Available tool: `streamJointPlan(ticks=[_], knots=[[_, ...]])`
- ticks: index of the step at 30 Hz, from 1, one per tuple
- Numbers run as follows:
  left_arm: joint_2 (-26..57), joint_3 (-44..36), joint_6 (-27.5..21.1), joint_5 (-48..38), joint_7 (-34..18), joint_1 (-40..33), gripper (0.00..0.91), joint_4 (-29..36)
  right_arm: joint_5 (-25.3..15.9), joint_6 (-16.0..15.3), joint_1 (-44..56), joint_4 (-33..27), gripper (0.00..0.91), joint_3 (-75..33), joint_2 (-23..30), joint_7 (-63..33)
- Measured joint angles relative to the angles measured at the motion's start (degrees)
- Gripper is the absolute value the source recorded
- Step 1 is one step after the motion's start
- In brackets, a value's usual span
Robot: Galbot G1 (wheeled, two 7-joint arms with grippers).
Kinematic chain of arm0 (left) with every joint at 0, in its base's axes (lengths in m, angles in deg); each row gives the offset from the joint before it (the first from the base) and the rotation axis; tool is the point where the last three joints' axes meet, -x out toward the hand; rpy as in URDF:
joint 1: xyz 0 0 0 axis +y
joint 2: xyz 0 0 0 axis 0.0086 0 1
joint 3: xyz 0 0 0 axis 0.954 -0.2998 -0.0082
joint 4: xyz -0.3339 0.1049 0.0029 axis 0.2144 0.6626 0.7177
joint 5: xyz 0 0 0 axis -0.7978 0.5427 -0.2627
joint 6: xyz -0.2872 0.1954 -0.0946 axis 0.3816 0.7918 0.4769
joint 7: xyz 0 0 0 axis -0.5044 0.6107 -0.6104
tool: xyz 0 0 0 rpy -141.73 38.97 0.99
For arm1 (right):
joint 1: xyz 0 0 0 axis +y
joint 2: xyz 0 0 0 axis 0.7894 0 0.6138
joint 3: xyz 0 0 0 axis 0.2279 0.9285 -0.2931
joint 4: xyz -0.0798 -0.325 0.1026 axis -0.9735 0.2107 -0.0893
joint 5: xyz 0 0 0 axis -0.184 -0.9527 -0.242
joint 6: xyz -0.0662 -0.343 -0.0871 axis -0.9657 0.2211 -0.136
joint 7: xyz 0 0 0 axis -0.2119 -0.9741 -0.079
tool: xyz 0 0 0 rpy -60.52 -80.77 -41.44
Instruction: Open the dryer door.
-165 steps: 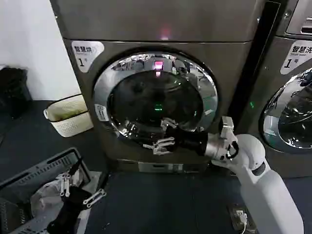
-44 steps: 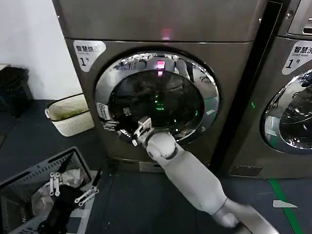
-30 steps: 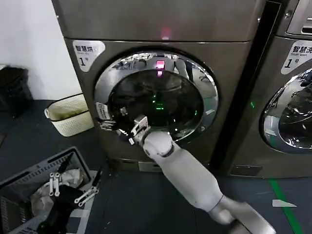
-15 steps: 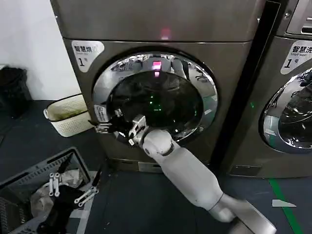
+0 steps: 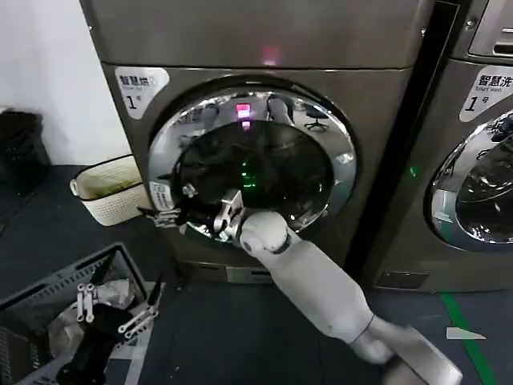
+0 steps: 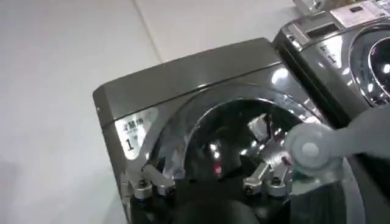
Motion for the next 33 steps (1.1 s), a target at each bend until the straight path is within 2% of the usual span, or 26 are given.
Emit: streamJointPlan(ticks=[10,23,33], knots=[[2.63,4.21,-6.34,-0.48,-1.7,-1.02,0.907,-0.39,5.59,-1.8,-0.21,4.26,0.907,1.39,-3.66,3.87],[4.4,6.56,-6.42,-4.72,-1.7,-1.94,0.907,-0.8,8.41,-4.11,0.29,8.79,0.907,1.17,-8.55,10.51],[5.99,8.88,-6.28,-8.87,-0.54,-3.41,0.907,-2.33,12.97,-6.34,0.77,13.46,0.907,0.7,-13.21,13.51]])
